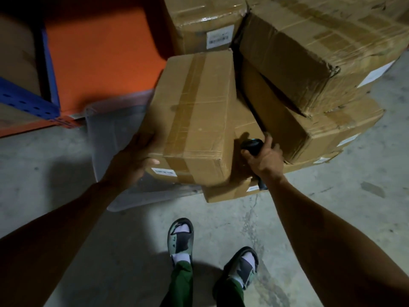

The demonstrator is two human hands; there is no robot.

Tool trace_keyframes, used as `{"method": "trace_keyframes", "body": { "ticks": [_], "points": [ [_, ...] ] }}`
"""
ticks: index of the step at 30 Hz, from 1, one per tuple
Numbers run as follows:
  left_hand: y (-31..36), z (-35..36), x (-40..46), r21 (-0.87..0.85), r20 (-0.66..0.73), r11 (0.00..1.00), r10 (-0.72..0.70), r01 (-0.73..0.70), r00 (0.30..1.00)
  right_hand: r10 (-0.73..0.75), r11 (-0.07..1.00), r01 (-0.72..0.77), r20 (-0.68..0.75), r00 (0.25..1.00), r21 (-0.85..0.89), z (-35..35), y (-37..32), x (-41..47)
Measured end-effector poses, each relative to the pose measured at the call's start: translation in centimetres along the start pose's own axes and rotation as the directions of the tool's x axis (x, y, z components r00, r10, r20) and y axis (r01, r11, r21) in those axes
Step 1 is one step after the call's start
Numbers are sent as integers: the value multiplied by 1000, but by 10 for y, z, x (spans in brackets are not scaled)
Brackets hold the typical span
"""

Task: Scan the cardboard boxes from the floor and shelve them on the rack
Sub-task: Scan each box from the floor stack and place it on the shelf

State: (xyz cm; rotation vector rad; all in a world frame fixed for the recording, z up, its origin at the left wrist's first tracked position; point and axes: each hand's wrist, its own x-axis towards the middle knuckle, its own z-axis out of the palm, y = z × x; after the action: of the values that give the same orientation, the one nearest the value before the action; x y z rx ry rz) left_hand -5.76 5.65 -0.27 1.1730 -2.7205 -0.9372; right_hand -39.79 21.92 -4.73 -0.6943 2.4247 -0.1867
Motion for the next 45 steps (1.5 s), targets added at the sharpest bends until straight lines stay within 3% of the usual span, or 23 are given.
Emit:
{"method": "trace_keyframes", "body": {
  "ticks": [3, 6, 10, 14, 19, 22, 28, 35, 45],
  "points": [
    [-8, 6, -1, 27, -44, 987, 159, -158, 986, -105, 950, 174, -260, 960, 258, -4, -20, -36],
    [-11, 9, 1, -177, -53, 984, -30, 20, 998, -130, 794, 258, -260, 957, 551, 2, -57, -77],
    [-9, 12, 5, -446, -17, 845, -338, 295, 941, -178, 742, 228, -143, 974, 630, 22, -95, -97],
    [-3, 22, 11, -655, -8, 710, -347, 257, 938, -161, 701, 264, -213, 964, 663, 35, -91, -84],
    [-10, 29, 23, -803, -88, 576, -368, 153, 925, -198, 685, 313, -246, 949, 658, 39, -83, -76],
    [-6, 36, 36, -849, -132, 512, -448, 133, 884, -175, 640, 326, -282, 943, 695, 46, -86, -71],
    [4, 27, 48, -867, -150, 486, -466, 111, 872, -128, 596, 301, -282, 951, 745, 26, -98, -63],
    [51, -54, 40, -887, -129, 453, -432, 91, 893, -93, 546, 302, -302, 949, 782, -50, -132, -100],
    [200, -198, -52, -811, -258, 585, -340, -12, 904, -79, 499, 367, -381, 921, 785, -204, -131, -252]
  ]
}}
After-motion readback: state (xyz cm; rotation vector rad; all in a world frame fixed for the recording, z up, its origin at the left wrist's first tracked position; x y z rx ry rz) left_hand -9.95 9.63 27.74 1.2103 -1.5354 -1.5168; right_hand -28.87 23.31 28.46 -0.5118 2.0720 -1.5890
